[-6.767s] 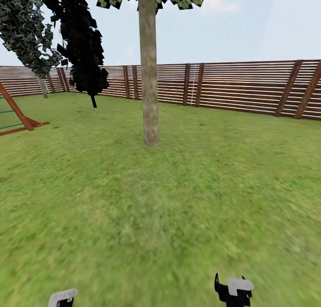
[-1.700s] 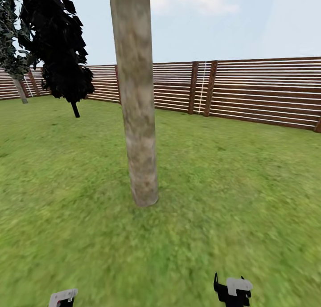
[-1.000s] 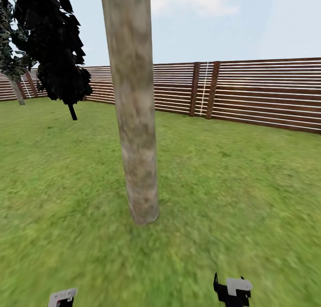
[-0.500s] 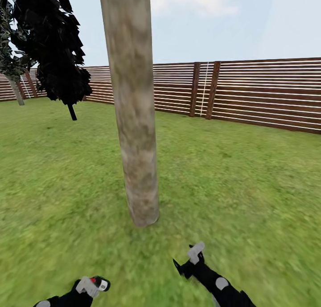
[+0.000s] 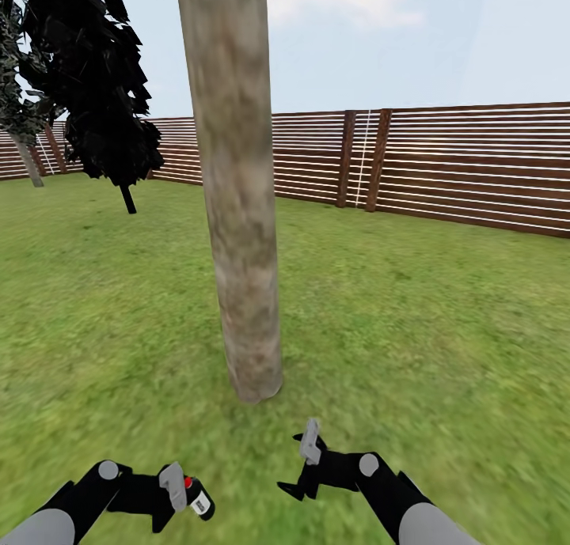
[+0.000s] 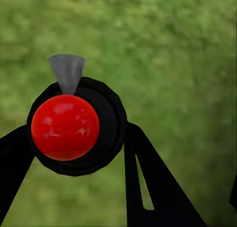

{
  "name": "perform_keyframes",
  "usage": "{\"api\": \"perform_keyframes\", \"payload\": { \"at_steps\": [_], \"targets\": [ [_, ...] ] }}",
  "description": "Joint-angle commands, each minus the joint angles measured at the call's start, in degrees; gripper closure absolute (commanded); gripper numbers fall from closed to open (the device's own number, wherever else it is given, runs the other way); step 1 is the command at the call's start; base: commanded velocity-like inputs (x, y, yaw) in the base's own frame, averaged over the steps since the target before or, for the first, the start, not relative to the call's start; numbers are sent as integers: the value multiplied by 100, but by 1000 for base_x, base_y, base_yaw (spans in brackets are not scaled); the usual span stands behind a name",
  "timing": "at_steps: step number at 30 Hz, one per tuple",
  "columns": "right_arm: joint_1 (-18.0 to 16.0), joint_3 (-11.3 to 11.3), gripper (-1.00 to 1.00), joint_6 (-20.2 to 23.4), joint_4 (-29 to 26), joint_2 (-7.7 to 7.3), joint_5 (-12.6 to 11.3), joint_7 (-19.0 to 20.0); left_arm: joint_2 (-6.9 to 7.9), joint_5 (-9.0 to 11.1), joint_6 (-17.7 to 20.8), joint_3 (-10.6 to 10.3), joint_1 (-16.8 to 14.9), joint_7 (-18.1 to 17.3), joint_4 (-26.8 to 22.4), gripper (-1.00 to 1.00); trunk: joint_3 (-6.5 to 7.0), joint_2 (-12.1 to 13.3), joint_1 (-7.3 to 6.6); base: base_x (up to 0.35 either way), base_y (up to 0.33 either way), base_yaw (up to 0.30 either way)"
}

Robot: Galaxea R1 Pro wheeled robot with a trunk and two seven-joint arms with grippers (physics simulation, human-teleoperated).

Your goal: In the garden, pick up the pesticide atomizer on the floor and spray pesticide onto both trees until each tree trunk is fully covered.

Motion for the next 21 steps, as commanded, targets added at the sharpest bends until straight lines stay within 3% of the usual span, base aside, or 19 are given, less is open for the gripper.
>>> {"api": "perform_keyframes", "payload": {
  "at_steps": [1,7,14,15,16,19,21],
  "targets": [
    [-2,-1,-100,-23,-3,33,39,1,-13,-35,-24,23,-4,-18,-8,100,-5,-2,-1,0,0,0],
    [-3,15,-100,-32,-1,219,53,15,-204,-165,-15,-78,-57,-25,-20,100,-5,-2,-1,0,0,0],
    [-8,18,-100,-32,1,290,65,27,-432,-393,-12,-119,-70,-40,-22,100,-5,-2,-1,0,0,0],
    [-9,18,100,-32,1,295,74,27,-464,-406,-13,-122,-70,-41,-24,100,-5,-2,-1,0,0,0],
    [-10,18,100,-32,1,295,82,27,-620,-459,-11,-119,-70,-42,-27,100,-5,-2,-1,0,0,0],
    [-6,291,100,-29,1,295,89,27,-677,-718,45,-117,-70,-46,-105,100,-5,-2,-1,0,0,0],
    [-5,491,100,-25,-5,295,85,27,-732,-770,73,-117,-71,-50,-164,100,-5,-2,-1,0,0,0]
  ]
}}
